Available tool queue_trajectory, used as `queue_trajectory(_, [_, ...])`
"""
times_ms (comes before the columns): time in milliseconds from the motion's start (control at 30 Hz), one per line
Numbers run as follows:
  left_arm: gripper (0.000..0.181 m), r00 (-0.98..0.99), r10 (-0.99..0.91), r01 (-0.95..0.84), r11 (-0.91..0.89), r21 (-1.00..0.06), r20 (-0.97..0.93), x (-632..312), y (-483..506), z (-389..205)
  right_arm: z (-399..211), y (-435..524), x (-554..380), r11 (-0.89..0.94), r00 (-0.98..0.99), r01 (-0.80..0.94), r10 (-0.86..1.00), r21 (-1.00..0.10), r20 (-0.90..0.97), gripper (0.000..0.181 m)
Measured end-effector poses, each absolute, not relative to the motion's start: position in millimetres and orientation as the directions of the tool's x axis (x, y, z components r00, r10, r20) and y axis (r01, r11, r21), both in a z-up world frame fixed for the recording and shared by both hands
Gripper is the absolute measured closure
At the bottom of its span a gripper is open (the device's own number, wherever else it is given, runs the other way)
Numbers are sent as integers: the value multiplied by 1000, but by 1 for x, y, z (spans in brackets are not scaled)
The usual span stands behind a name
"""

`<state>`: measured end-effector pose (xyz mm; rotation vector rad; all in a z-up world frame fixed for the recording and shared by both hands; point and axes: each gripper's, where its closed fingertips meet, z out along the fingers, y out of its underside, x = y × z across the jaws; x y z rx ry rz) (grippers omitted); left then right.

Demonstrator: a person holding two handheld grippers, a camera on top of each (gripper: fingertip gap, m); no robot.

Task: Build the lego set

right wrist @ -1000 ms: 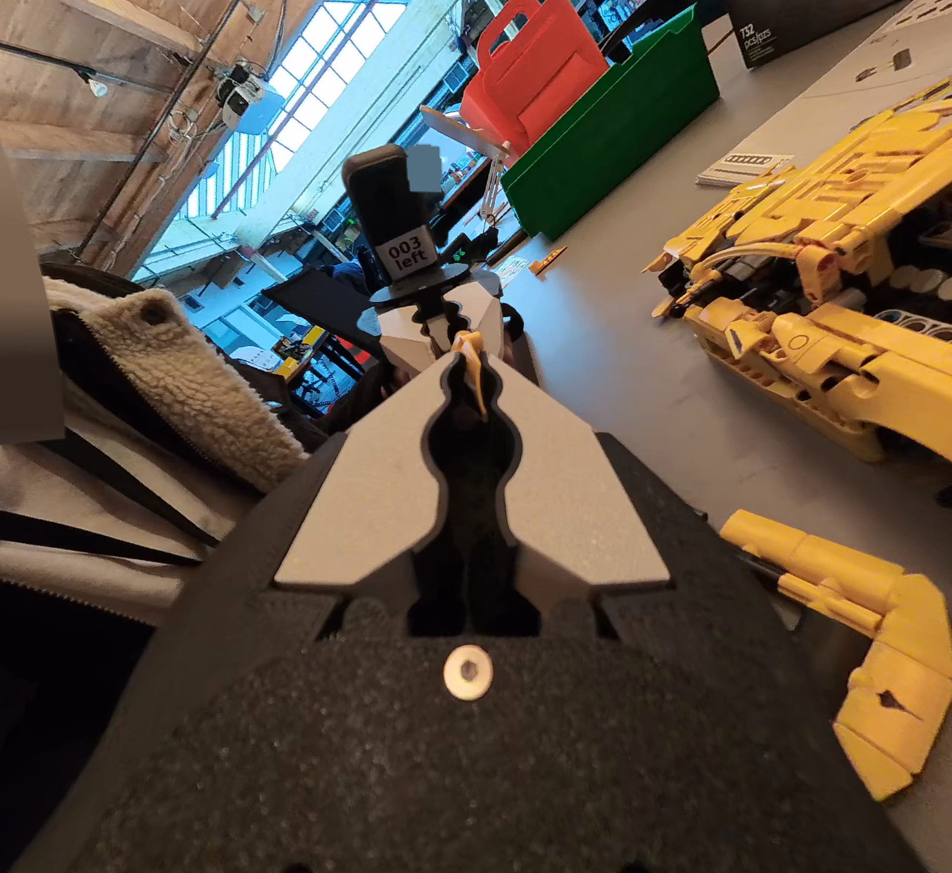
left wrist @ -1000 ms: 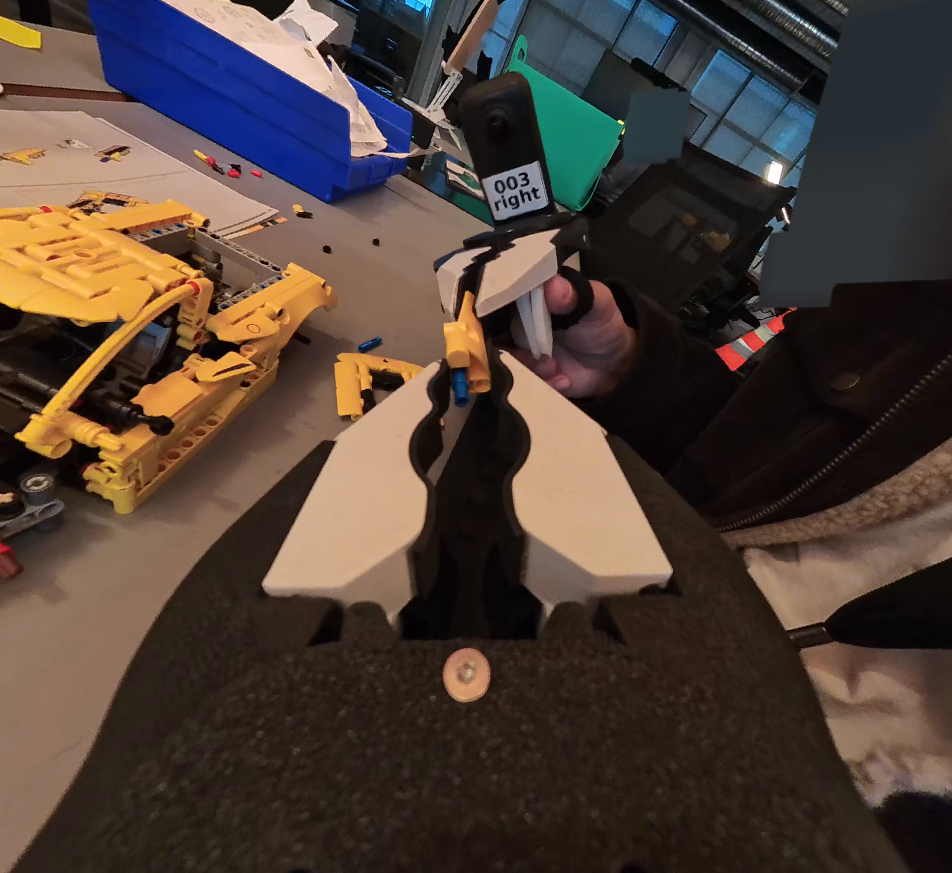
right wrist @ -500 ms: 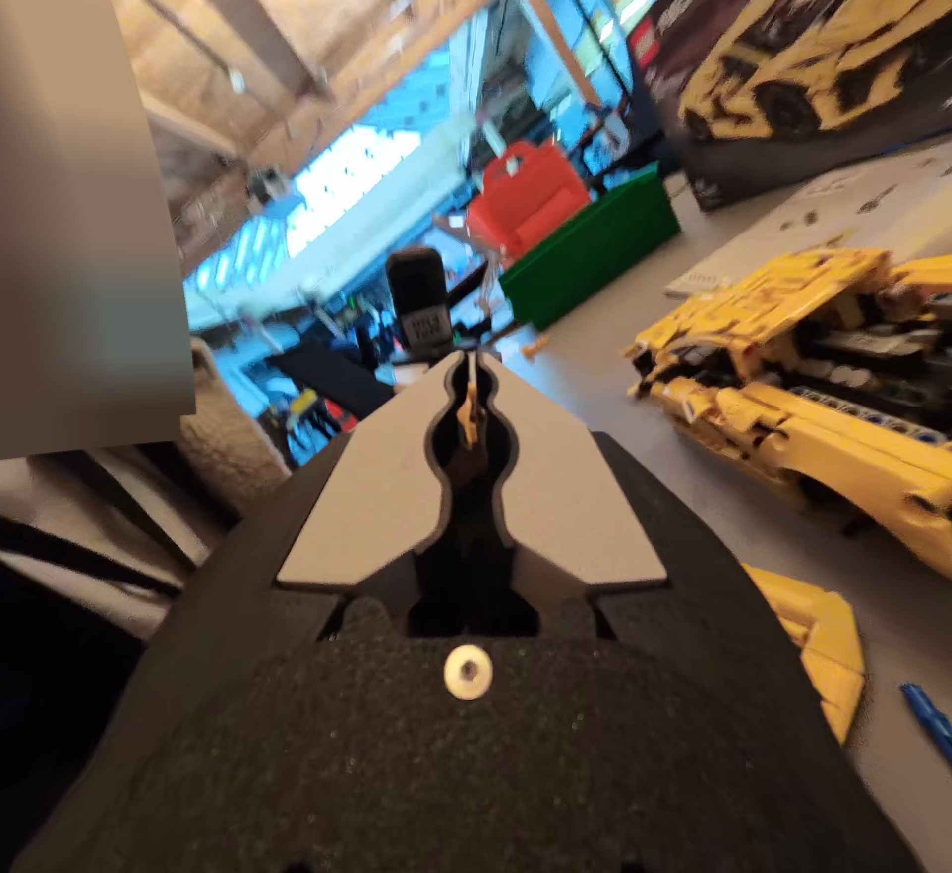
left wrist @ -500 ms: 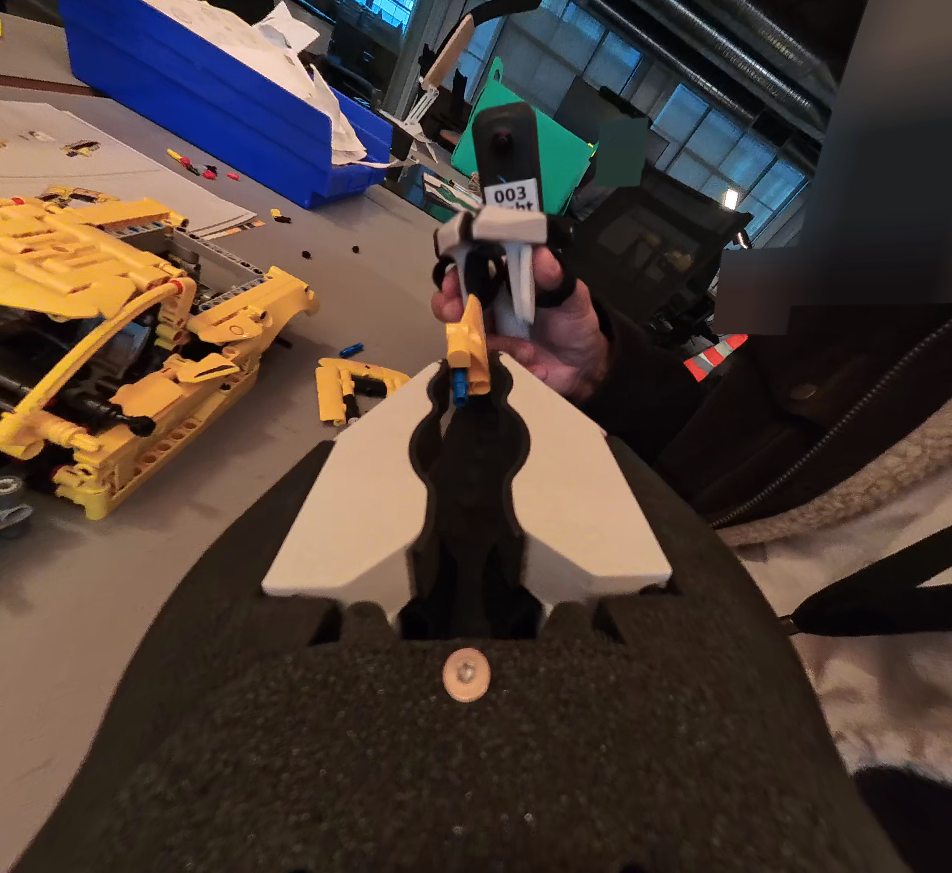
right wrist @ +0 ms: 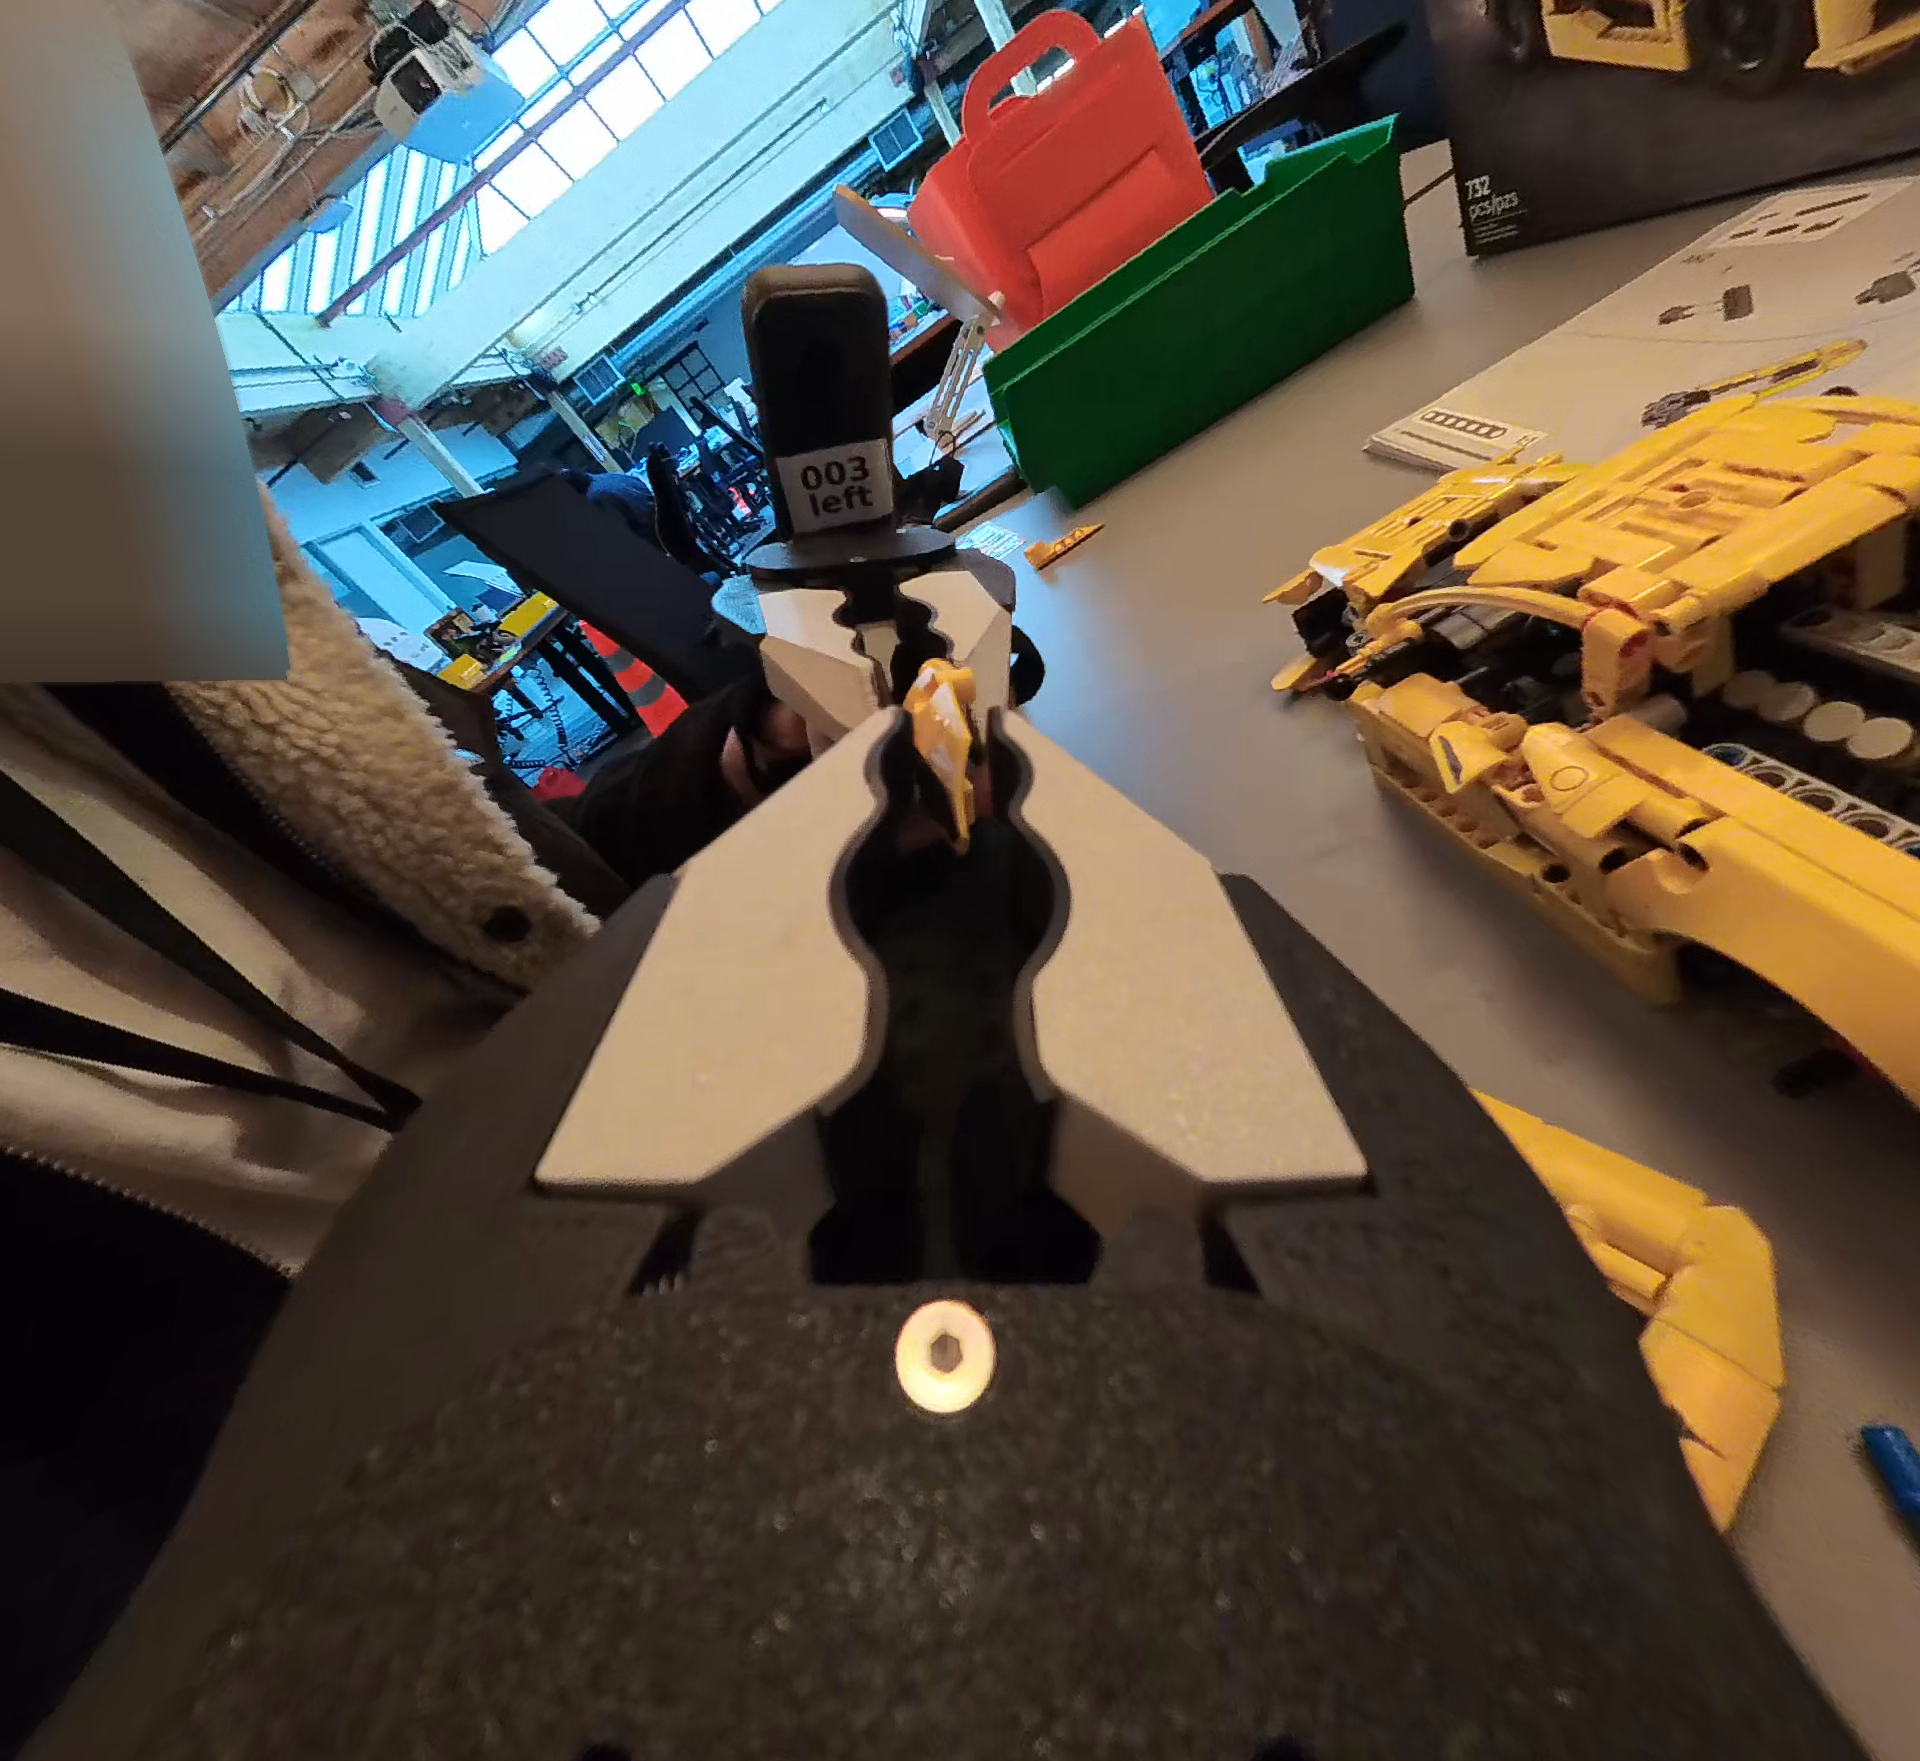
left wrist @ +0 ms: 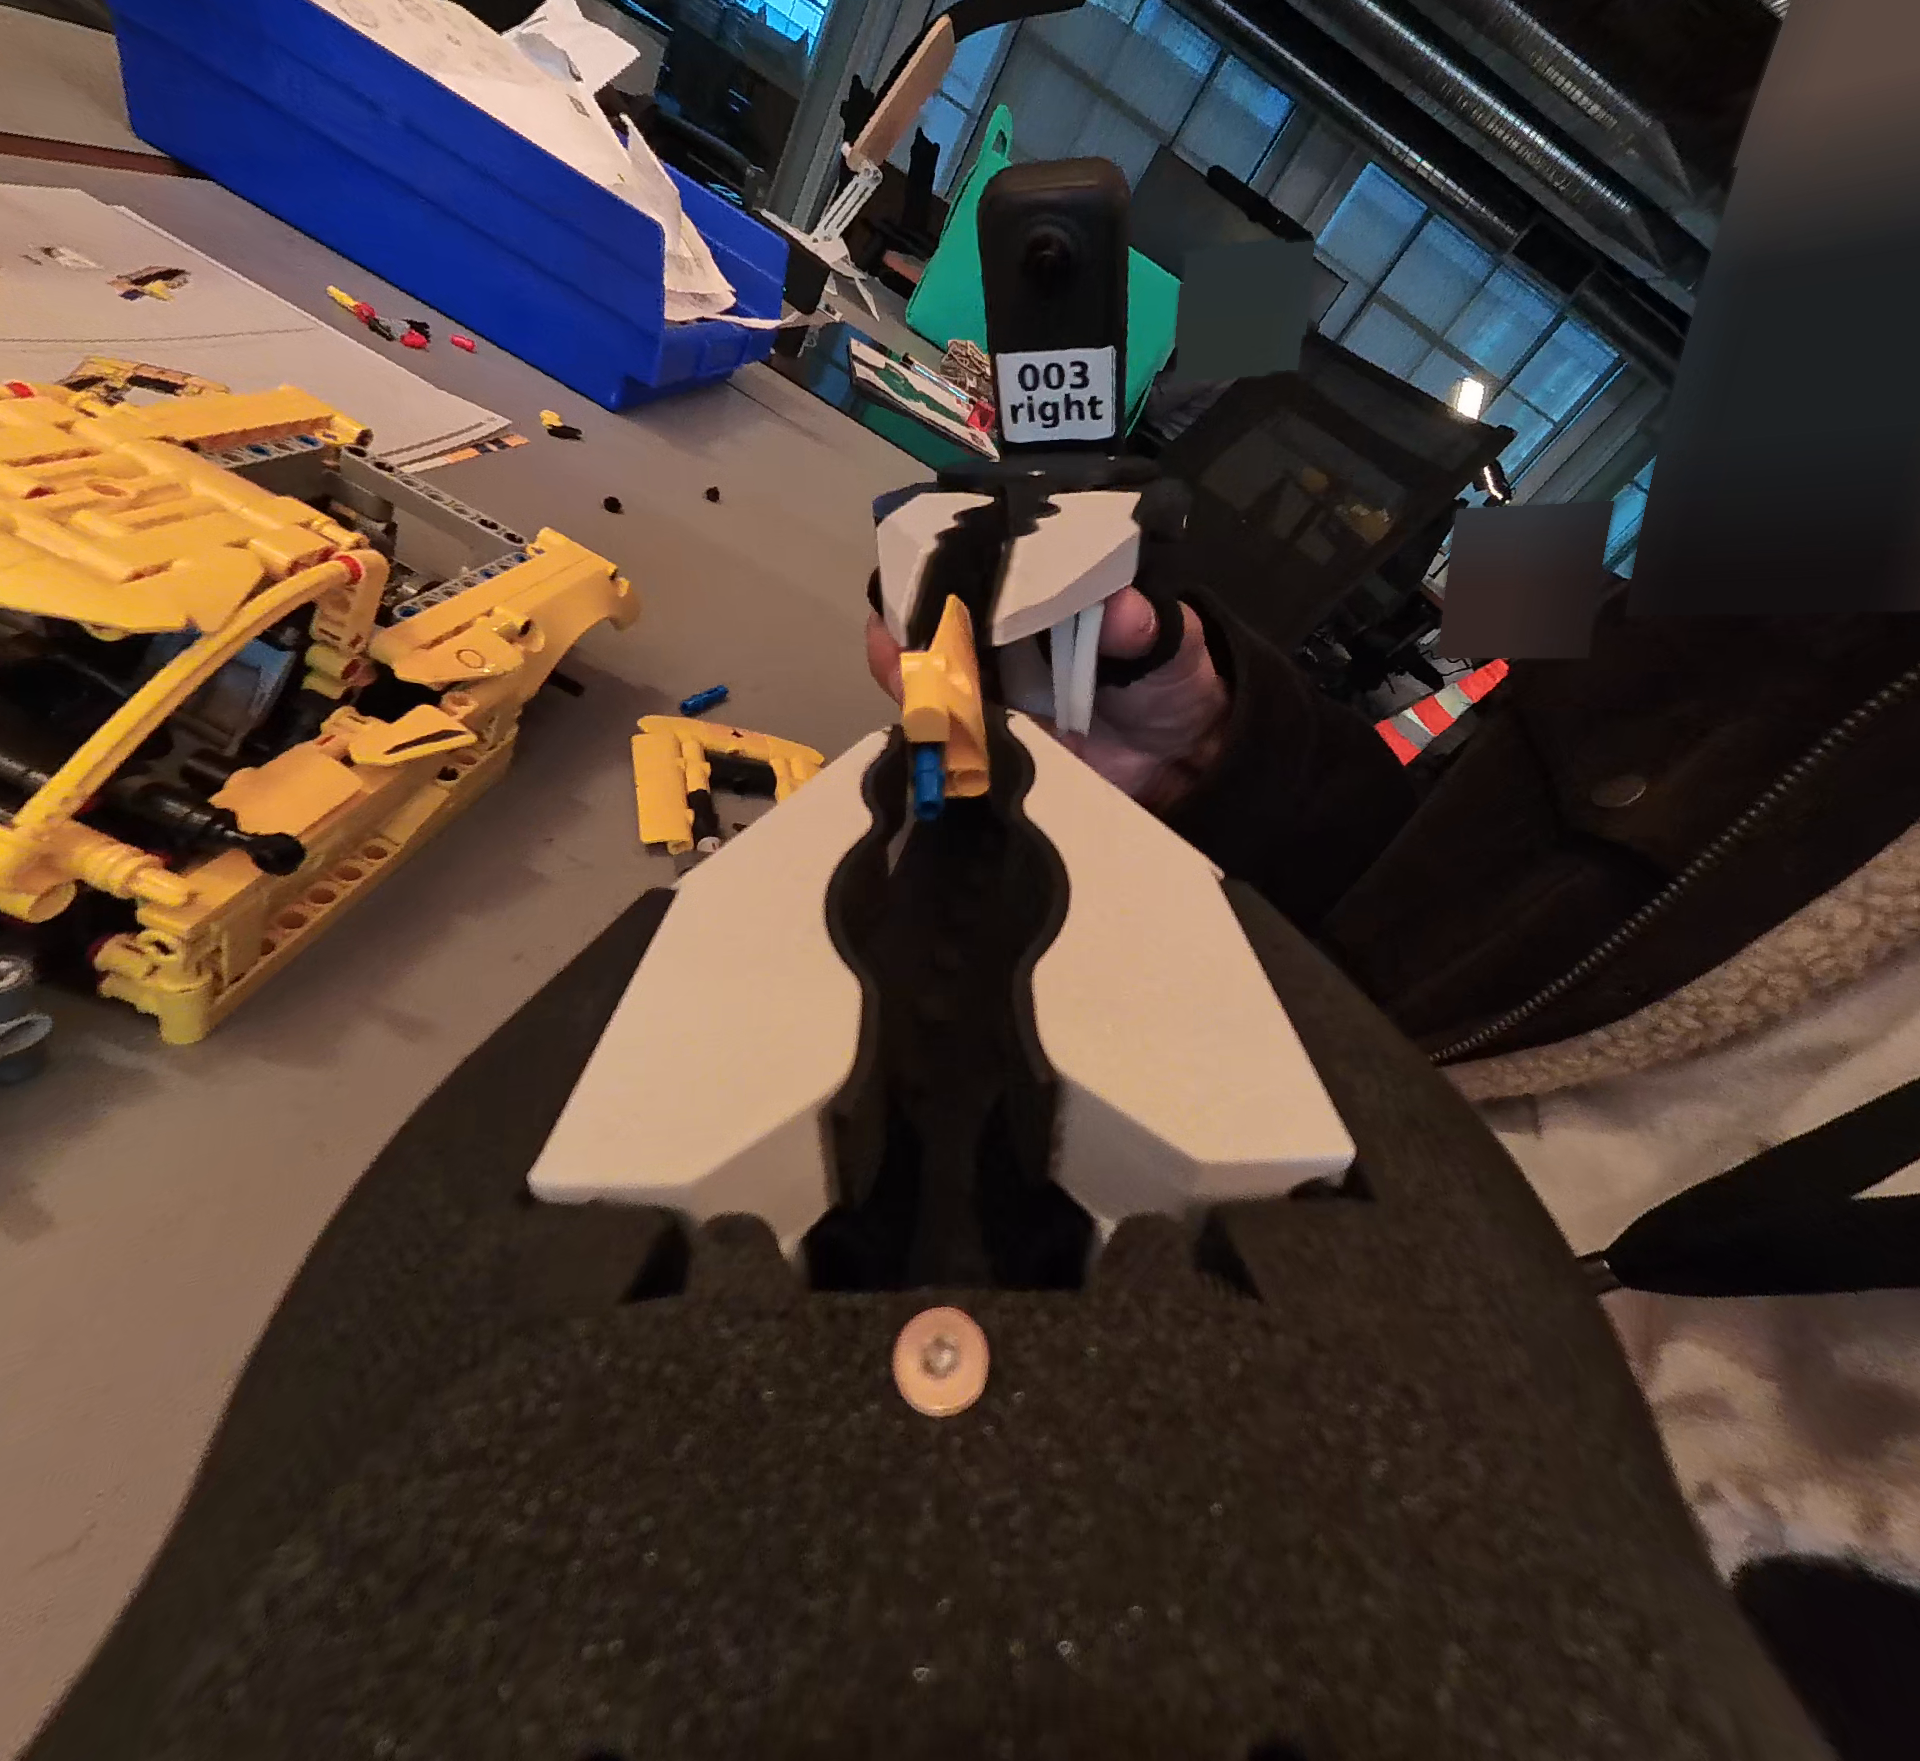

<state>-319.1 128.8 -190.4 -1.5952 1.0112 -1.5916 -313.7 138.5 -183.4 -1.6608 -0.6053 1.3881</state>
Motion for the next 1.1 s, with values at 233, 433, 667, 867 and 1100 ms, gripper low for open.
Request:
queue_trajectory(233, [167,-29,-880,-87,-470,-879,474,-317,127,-193,-185,138,-314,-500,288,-125,808,-857,-514,176])
queue_trajectory(433, [167,-29,-882,-84,-467,-880,470,-317,127,-192,-183,138,-314,-528,264,-156,792,-835,-550,177])
queue_trajectory(667, [166,-46,-874,-67,-480,-875,483,-319,128,-189,-178,137,-316,-594,182,-216,755,-775,-629,179])
queue_trajectory(867, [166,-65,-870,-52,-486,-872,489,-320,127,-186,-172,129,-317,-573,130,-204,788,-794,-602,164])
queue_trajectory(1100, [166,-66,-871,-61,-484,-873,487,-319,126,-187,-178,134,-315,-548,205,-175,792,-818,-575,178])
